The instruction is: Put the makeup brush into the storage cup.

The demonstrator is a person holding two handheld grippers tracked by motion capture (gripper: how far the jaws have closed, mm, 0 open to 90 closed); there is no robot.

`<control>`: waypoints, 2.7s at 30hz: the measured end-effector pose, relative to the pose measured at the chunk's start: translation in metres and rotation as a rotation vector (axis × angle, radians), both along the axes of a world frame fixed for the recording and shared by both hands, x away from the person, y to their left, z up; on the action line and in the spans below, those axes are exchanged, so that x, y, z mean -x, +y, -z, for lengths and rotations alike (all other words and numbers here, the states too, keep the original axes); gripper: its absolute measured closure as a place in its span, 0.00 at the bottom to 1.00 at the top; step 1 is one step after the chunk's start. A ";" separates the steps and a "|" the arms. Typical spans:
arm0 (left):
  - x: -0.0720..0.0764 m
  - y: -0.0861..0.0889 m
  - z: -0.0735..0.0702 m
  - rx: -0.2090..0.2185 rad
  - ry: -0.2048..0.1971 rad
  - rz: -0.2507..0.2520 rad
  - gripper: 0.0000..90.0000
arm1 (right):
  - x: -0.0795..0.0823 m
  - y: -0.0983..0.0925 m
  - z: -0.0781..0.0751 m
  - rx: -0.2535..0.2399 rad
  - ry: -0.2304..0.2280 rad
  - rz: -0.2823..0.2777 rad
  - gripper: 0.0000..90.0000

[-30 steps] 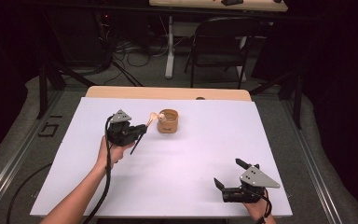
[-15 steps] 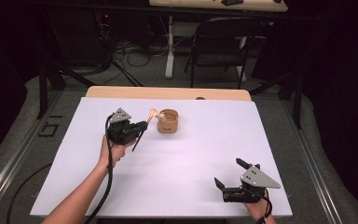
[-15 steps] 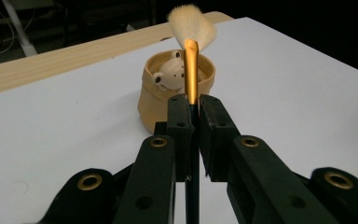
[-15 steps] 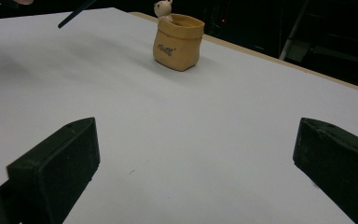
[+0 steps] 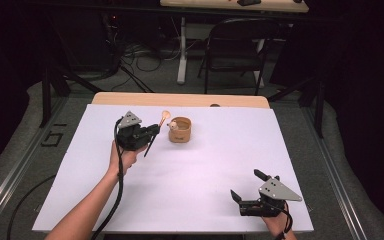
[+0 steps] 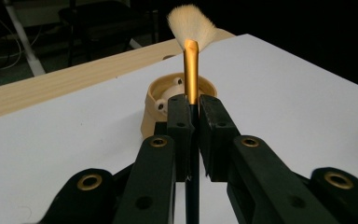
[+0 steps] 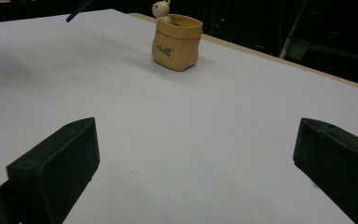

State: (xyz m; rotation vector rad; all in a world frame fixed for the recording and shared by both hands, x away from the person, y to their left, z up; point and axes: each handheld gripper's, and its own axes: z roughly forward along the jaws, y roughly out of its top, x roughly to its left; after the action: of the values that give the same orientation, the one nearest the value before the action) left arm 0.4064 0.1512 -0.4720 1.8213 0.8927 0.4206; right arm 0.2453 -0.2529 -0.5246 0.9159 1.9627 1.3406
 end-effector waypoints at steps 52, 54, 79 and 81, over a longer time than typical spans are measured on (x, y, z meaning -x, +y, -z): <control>-0.032 -0.031 -0.019 0.030 -0.057 -0.032 0.93 | 0.000 0.000 0.000 0.008 -0.003 0.000 0.00; -0.033 -0.032 -0.019 0.030 -0.059 -0.030 0.93 | 0.000 0.000 0.000 0.009 -0.001 0.001 0.00; -0.044 -0.051 -0.020 0.057 -0.069 -0.037 0.93 | 0.000 -0.001 0.000 0.011 0.004 -0.001 0.00; -0.045 -0.053 -0.020 0.054 -0.070 -0.035 0.93 | 0.000 -0.001 0.000 0.009 0.001 0.000 0.00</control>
State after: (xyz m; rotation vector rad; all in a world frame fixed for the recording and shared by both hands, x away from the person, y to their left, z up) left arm 0.4517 0.0987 -0.4522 1.7338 0.8809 0.4751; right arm 0.2451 -0.2536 -0.5248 0.9125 1.9678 1.3304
